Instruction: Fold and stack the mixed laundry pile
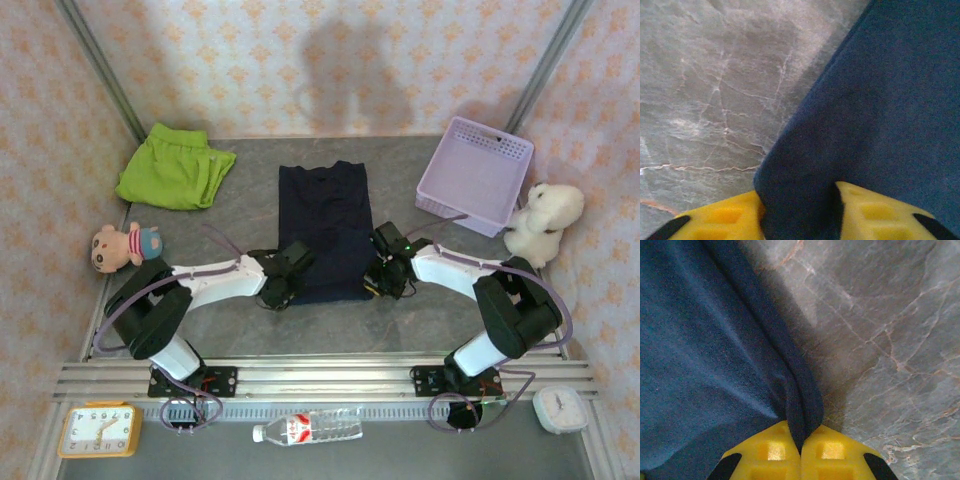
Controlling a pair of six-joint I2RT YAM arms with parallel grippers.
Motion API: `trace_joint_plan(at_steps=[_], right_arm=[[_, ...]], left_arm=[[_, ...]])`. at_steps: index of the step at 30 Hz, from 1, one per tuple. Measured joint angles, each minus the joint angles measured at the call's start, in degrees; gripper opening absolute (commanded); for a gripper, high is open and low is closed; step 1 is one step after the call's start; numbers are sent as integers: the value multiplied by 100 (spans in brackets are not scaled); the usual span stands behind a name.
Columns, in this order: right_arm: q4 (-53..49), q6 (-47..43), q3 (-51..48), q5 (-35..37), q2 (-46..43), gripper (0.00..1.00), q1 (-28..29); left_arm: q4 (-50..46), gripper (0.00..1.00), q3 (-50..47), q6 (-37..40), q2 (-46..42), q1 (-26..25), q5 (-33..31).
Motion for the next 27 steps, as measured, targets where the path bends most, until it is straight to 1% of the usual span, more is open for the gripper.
trace_joint_plan(at_steps=[2, 3, 8, 11, 13, 15, 17, 20, 24, 27], right_arm=[[-4, -48, 0, 0, 0, 0, -2], [-22, -94, 0, 0, -7, 0, -2], [-238, -387, 9, -31, -66, 0, -2], [-437, -505, -26, -107, -234, 0, 7], [-570, -503, -188, -177, -627, 0, 52], [-728, -496, -409, -302, -1209, 0, 109], [-848, -452, -575, -490, -1676, 0, 142], [-986, -348, -713, -791, -2011, 0, 144], [-1311, -286, -608, -938, -2179, 0, 142], [-1519, -245, -214, -949, -2168, 0, 79]], left_arm=[[-2, 4, 85, 20, 70, 0, 13], [2, 0, 129, 59, 120, 0, 24], [-59, 0, 254, 398, 175, -28, 55], [-190, 0, 251, 632, 125, -133, 111], [-348, 0, 186, 774, 4, -275, 323], [-507, 0, 90, 822, -149, -407, 507], [-691, 0, 17, 833, -328, -560, 656], [-916, 0, 11, 750, -621, -695, 713], [-1331, 0, 243, 616, -1029, -667, 610], [-1460, 0, 625, 452, -1178, -531, 520]])
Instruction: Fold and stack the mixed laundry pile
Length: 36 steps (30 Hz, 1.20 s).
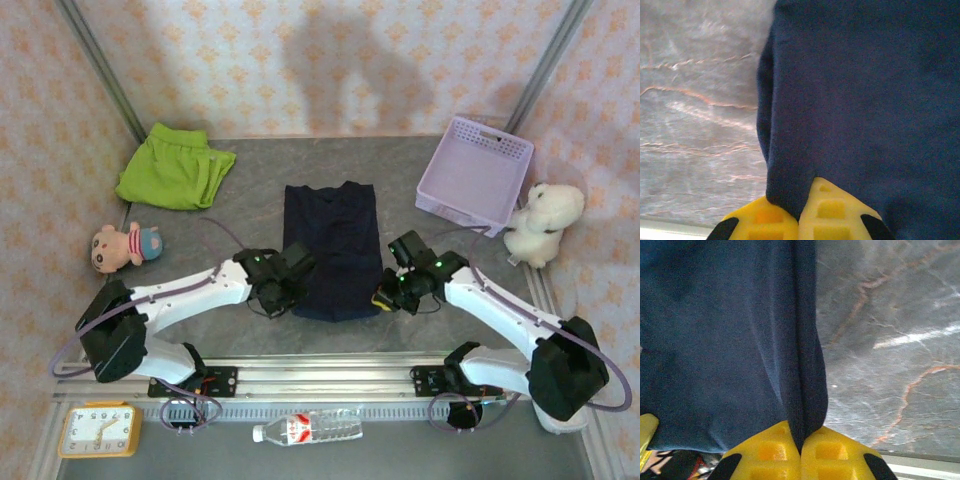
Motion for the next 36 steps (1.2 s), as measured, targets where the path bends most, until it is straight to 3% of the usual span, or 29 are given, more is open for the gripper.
trace_joint_plan(at_steps=[9, 17, 18, 19, 20, 21, 22, 24, 27, 29, 33, 36], right_arm=[[-118, 92, 1432, 22, 433, 0, -481], [-74, -131, 3180, 4, 2037, 0, -1062], [-46, -144, 3510, -4, 2341, 4, -1134], [-2, -160, 3825, 22, 2627, 18, -1200], [72, -184, 4111, 20, 2940, 38, -1272], [98, -201, 4621, 20, 3453, 67, -1399], [149, -219, 4946, 39, 3768, 75, -1460], [391, -236, 5952, -15, 4750, 86, -1665], [640, -275, 7007, -15, 5805, 87, -1867], [595, -369, 7423, 52, 6170, 85, -1941], [509, -588, 7451, 96, 6096, 81, -1934], [476, -763, 7141, 90, 5761, 75, -1864]], left_arm=[[-144, 0, 942, -160, -85, 660, -24], [-219, 0, 1840, 181, 437, 1703, 15], [-221, 0, 2122, 275, 702, 1862, 35], [-208, 7, 2507, 409, 1049, 2033, 24], [-170, 37, 2754, 498, 1318, 2181, 26], [-310, 90, 3244, 675, 1733, 2350, 66], [-319, 100, 3729, 844, 2168, 2498, 103], [-560, 100, 4931, 1161, 3047, 2743, 197], [-997, 100, 7130, 1707, 4752, 3075, 415], [-1246, 100, 7921, 1980, 5372, 3191, 483], [-1591, 100, 8006, 2374, 5549, 3233, 675], [-1469, 99, 7316, 2559, 5130, 3156, 892]])
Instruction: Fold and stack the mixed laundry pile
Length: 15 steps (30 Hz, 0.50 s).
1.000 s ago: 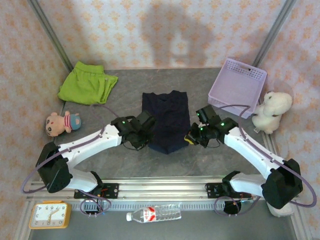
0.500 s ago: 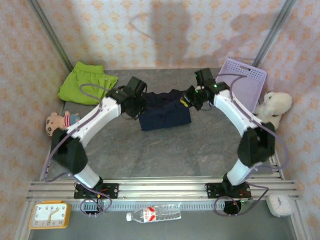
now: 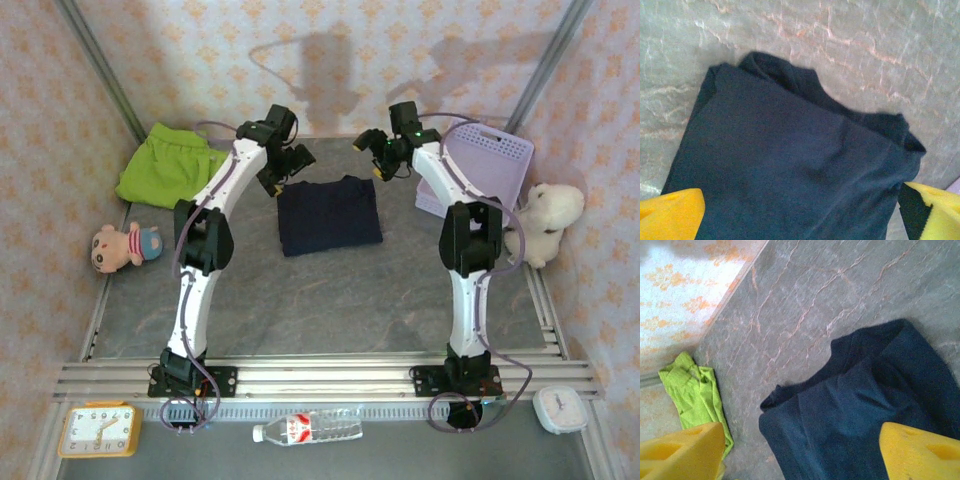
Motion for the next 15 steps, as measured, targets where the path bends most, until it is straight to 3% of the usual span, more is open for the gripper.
trace_joint_plan(at_steps=[4, 8, 15], right_arm=[[-57, -280, -586, -2, -422, 59, 136], [-22, -437, -1220, -70, -535, 50, 299], [168, -422, -2341, -90, -527, 46, 535]], left_arm=[[323, 92, -1246, 179, -780, -232, 166], [713, 72, -1998, 227, -1174, -551, 262], [1241, 69, -3134, 219, -1169, -881, 179]])
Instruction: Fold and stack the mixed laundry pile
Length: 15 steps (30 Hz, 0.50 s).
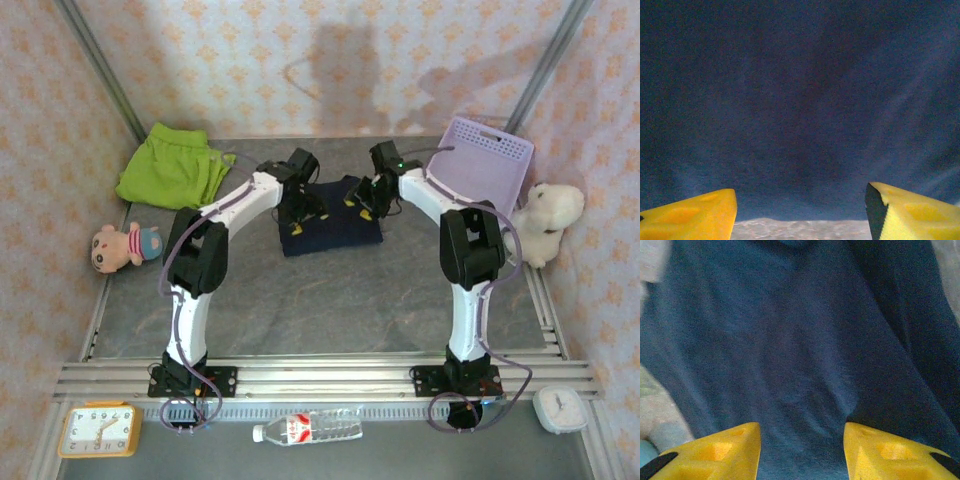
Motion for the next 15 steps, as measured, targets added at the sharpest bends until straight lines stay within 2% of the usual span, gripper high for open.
trace_joint_plan(at_steps=[5, 8, 15], right_arm=[[444, -2, -811, -146, -90, 45, 0], [660, -4, -1296, -151, -439, 45, 61], [855, -2, -2505, -254, -1292, 45, 470]], left_arm=[[348, 68, -824, -125, -28, -136, -236], [704, 68, -1499, -302, -424, -337, -407], [826, 67, -3029, -973, -1545, -1252, -732]])
